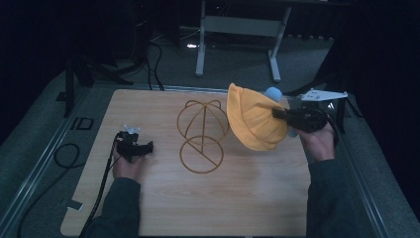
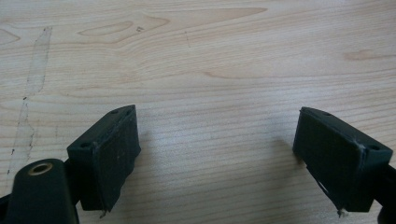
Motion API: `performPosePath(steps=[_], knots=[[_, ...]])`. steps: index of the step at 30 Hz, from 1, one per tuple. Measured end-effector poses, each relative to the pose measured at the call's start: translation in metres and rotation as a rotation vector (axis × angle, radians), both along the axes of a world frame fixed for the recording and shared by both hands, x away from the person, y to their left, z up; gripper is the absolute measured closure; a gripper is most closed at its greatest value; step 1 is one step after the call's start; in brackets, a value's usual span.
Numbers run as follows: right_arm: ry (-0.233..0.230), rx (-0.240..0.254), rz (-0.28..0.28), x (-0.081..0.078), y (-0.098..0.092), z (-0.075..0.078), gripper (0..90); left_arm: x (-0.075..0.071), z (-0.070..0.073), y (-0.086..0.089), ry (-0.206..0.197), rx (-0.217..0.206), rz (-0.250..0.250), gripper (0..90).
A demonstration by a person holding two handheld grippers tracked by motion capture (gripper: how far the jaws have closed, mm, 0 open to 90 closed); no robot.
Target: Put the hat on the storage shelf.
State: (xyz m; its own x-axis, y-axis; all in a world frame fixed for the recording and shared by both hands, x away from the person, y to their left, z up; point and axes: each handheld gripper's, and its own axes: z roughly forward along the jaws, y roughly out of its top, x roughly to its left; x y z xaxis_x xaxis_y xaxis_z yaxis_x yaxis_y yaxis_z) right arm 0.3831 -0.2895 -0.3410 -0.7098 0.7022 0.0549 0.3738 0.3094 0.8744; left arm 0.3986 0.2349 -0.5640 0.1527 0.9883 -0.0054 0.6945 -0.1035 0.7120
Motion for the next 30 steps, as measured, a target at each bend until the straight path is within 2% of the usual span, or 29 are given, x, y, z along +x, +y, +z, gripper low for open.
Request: performPosePath(steps=[11, 30], knots=[[-0.004, 0.036, 0.025, -0.003, 0.003, 0.003, 84.2, 0.0, 0.0, 0.0, 0.0, 0.0, 0.0, 14.7], [-0.02, 0.057, 0.076, -0.007, 0.014, 0.01, 84.1, 0.0, 0.0, 0.0, 0.0, 0.0, 0.0, 14.7]])
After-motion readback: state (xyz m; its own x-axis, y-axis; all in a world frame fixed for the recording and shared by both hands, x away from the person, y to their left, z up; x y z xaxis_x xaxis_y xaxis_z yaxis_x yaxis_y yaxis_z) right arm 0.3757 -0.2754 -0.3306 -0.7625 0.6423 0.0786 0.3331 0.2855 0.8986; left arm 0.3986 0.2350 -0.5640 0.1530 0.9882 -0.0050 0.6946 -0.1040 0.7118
